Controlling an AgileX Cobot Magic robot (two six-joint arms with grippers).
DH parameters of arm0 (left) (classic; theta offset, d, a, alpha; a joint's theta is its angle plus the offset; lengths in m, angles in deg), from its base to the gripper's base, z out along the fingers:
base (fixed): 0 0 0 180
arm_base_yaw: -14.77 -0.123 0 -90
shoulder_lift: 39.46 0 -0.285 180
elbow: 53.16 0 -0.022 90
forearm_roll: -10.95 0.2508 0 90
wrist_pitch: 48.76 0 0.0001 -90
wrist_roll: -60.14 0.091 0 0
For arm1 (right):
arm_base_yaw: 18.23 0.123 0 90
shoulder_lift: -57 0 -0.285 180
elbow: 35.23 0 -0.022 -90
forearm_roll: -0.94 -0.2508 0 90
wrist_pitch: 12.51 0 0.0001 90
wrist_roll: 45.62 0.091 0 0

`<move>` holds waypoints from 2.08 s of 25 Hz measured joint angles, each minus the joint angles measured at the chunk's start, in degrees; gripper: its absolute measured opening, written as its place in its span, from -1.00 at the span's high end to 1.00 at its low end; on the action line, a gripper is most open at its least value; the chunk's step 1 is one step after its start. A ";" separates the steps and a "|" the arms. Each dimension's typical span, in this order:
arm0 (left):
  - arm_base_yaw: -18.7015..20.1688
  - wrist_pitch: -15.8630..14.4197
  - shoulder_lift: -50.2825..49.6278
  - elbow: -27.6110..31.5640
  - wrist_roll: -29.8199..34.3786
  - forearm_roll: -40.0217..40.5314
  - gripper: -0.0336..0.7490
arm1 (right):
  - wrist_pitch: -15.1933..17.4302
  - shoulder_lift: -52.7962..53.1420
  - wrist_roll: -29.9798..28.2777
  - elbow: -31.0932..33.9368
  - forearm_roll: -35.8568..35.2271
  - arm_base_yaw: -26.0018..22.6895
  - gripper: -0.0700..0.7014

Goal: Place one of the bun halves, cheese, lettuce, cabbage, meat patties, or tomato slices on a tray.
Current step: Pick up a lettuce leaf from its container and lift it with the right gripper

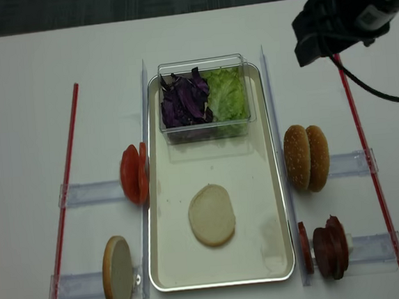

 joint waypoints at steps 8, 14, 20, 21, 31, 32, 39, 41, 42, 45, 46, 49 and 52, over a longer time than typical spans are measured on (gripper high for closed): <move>0.00 0.00 0.00 0.00 0.00 0.00 -0.30 | 1.95 -12.03 4.92 -11.55 1.54 5.29 -0.43; 0.00 0.00 0.00 0.00 0.00 0.00 -0.30 | 5.50 -21.33 7.86 -20.91 1.95 5.60 -0.43; 0.00 0.00 0.00 0.00 0.00 0.00 -0.30 | 5.58 -30.84 10.46 -30.71 1.74 5.60 -0.43; 0.00 0.00 0.00 0.00 0.00 0.00 -0.30 | 5.58 -31.95 10.87 -31.79 1.62 5.69 -0.43; 0.00 0.00 0.00 0.00 -0.10 0.02 -0.30 | 5.73 -40.51 13.83 -37.63 4.72 10.83 -0.43; 0.00 0.00 0.00 0.00 -0.10 0.02 -0.30 | 5.73 -41.09 13.92 -37.89 4.83 11.07 -0.43; 0.00 0.00 0.00 0.00 -0.23 0.13 -0.30 | 5.73 -44.53 14.94 -38.98 5.45 11.39 -0.32; 0.00 0.00 0.00 0.00 -0.23 0.13 -0.30 | 5.62 -45.09 14.94 -38.98 5.52 11.39 -0.31; 0.00 0.00 0.00 0.00 -0.23 0.13 -0.30 | 5.63 -45.31 14.94 -39.09 5.52 11.39 -0.31; 0.00 0.00 0.00 0.00 -0.23 0.13 -0.30 | 5.63 -46.03 14.94 -39.09 5.52 11.39 -0.31; 0.00 0.00 0.00 0.00 -0.23 0.13 -0.30 | 5.63 -46.16 15.04 -39.09 5.52 11.39 -0.31; 0.00 0.00 0.00 0.00 -0.23 0.13 -0.30 | 5.63 -46.78 15.04 -39.09 5.40 11.39 -0.31; 0.00 0.00 0.00 0.00 -0.23 0.13 -0.30 | 5.63 -47.01 15.04 -39.09 5.40 11.39 -0.31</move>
